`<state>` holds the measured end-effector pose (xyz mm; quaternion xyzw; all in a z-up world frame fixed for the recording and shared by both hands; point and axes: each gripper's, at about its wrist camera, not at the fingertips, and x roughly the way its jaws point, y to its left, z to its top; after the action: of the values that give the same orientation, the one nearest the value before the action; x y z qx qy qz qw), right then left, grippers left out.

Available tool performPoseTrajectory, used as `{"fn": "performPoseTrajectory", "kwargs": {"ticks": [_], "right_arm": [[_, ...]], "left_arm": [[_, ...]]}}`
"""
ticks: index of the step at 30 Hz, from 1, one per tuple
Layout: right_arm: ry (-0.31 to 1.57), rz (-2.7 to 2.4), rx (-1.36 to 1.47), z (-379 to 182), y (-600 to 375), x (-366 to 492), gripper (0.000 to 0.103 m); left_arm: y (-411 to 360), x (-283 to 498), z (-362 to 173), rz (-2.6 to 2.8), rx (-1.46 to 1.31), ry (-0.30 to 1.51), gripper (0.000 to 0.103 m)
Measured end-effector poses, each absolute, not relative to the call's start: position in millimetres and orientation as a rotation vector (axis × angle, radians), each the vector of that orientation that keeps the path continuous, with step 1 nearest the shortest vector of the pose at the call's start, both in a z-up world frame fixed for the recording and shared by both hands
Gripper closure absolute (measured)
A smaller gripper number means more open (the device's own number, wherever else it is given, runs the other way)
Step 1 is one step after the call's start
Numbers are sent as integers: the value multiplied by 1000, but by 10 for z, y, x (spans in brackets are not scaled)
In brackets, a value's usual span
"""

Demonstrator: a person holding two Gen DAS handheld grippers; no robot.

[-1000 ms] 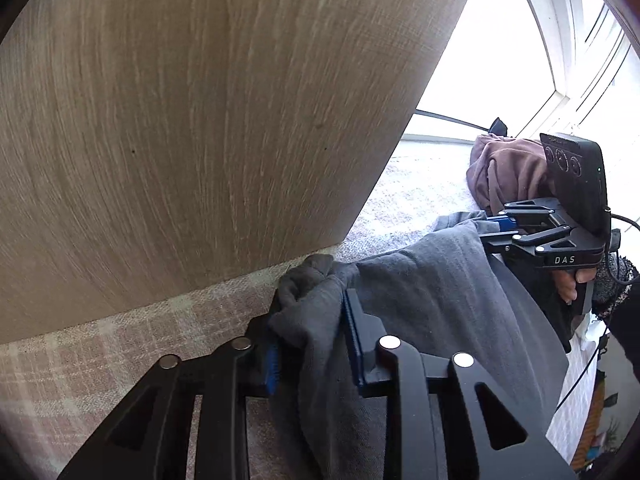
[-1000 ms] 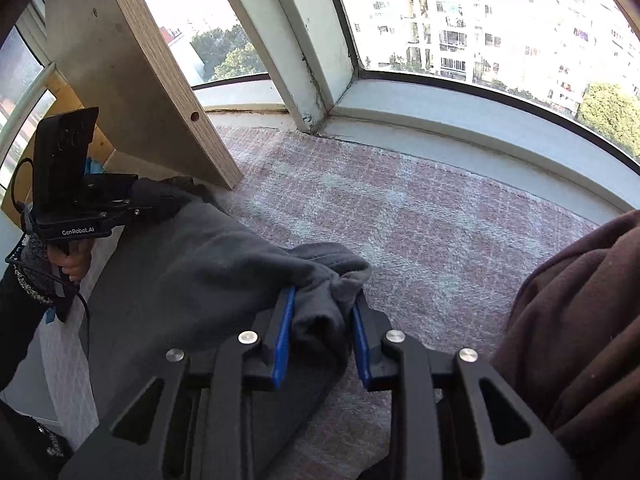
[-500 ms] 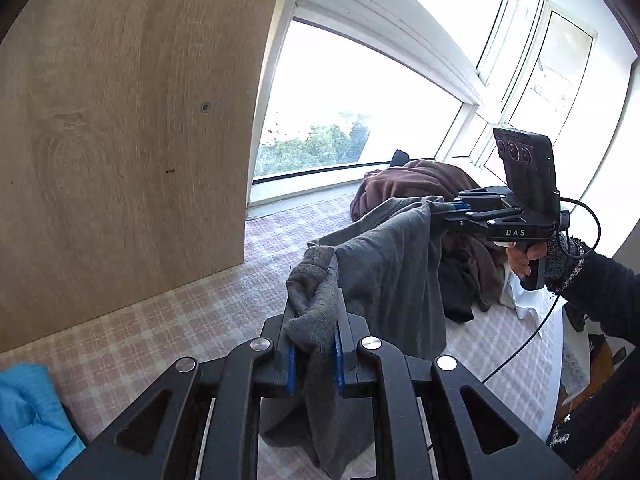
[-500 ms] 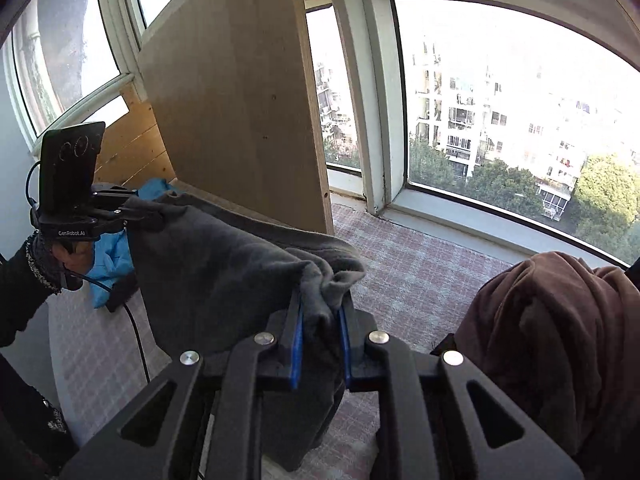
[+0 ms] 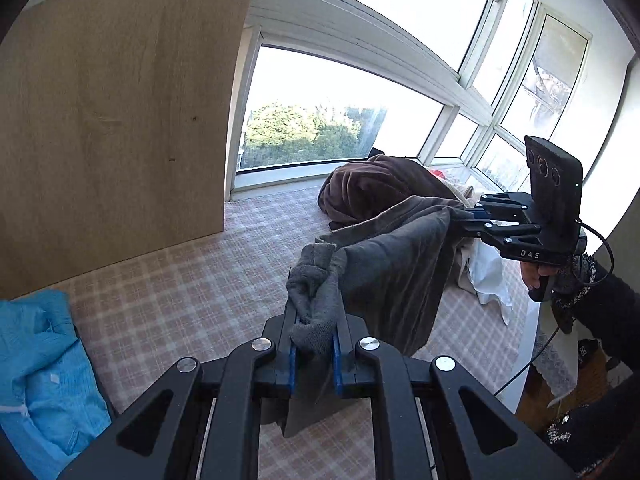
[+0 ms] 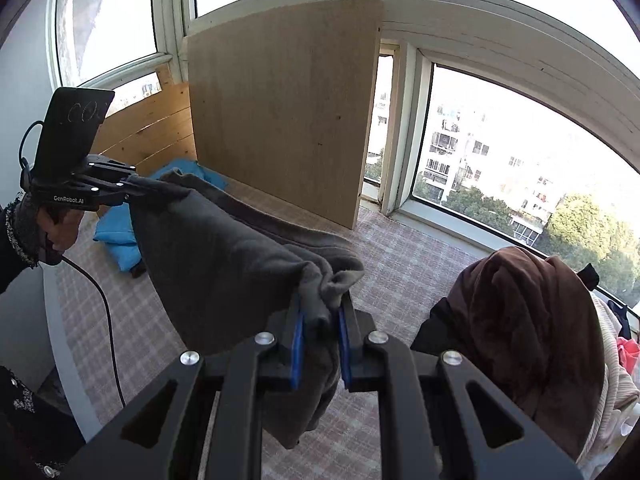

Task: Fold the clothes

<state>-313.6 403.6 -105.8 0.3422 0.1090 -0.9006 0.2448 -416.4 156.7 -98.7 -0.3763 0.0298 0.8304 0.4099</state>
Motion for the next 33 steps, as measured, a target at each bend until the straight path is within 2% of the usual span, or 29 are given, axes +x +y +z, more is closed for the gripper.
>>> {"fn": "performPoseTrajectory", "kwargs": {"ticks": [4, 5, 6, 7, 8, 9, 11, 13, 16, 19, 24, 28, 33], "right_arm": [[386, -2515, 828, -960, 4015, -2595, 89], [410, -2520, 813, -994, 4023, -2391, 87], [412, -2517, 834, -1087, 4046, -2171, 81], [379, -2498, 903, -1232, 4081, -1955, 70], [337, -2447, 1008, -1418, 4109, -1737, 63], [318, -2405, 1119, -1619, 4131, -1507, 60], [296, -2324, 1336, -2026, 4171, -1038, 60], [138, -2280, 1474, -2207, 4325, -695, 60], [-158, -2296, 1491, -2123, 4553, -530, 60], [-298, -2364, 1440, -2050, 4650, -769, 57], [-296, -2413, 1492, -2375, 4476, -1306, 57], [-156, -2432, 1529, -2502, 4283, -1330, 57], [69, -2439, 1414, -2327, 4006, -1133, 57]], "left_arm": [[1453, -3677, -928, 2089, -869, 130, 92], [1396, -3498, -996, 2067, -876, 130, 91], [1340, -3319, -1064, 2045, -883, 129, 90], [1280, -3142, -1139, 2024, -898, 126, 86], [1206, -2984, -1264, 2003, -961, 106, 80], [1131, -2827, -1389, 1980, -1023, 86, 76], [982, -2511, -1639, 1930, -1147, 46, 78], [833, -2195, -1890, 1876, -1269, 5, 78], [622, -1739, -2240, 1791, -1434, -50, 78], [811, -1856, -2232, 1846, -1368, 34, 74], [1197, -2159, -2354, 1924, -1296, 158, 68], [1410, -2310, -2532, 1964, -1288, 250, 68], [1427, -2177, -2638, 1983, -1295, 317, 67]]}}
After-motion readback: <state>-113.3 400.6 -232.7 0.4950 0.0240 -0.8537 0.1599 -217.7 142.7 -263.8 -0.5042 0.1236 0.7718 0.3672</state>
